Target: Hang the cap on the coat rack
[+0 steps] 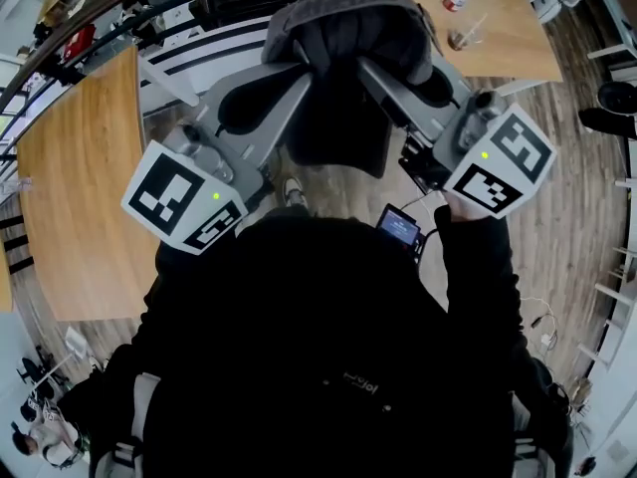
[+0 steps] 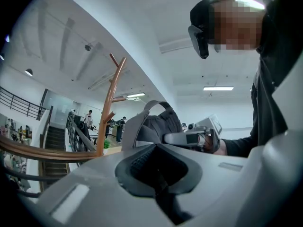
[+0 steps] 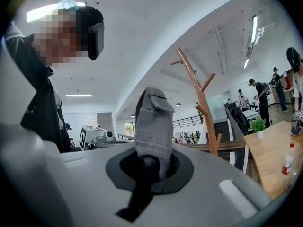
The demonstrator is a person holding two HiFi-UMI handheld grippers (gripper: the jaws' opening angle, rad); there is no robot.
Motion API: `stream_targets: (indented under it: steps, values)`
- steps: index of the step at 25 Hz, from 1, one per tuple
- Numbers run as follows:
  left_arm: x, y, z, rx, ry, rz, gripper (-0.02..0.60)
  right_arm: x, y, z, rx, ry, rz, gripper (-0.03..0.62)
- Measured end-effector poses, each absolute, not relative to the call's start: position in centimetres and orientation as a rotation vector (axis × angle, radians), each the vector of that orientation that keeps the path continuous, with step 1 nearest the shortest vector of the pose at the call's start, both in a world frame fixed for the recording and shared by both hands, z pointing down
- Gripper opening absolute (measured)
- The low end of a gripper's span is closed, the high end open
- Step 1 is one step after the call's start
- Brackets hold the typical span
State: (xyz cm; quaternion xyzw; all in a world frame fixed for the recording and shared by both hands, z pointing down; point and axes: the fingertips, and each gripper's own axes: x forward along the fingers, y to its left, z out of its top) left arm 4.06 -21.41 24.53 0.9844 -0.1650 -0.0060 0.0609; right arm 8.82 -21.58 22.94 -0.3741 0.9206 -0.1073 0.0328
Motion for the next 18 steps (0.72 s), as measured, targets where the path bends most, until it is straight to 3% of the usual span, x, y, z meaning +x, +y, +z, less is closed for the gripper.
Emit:
stream_targets:
  steps: [18]
  values:
    - [3.1, -27.0, 20.2, 2.996, -0.337, -0.156, 0.005, 7.7, -27.5, 19.1, -1.197, 2.807, -0.248, 0.015]
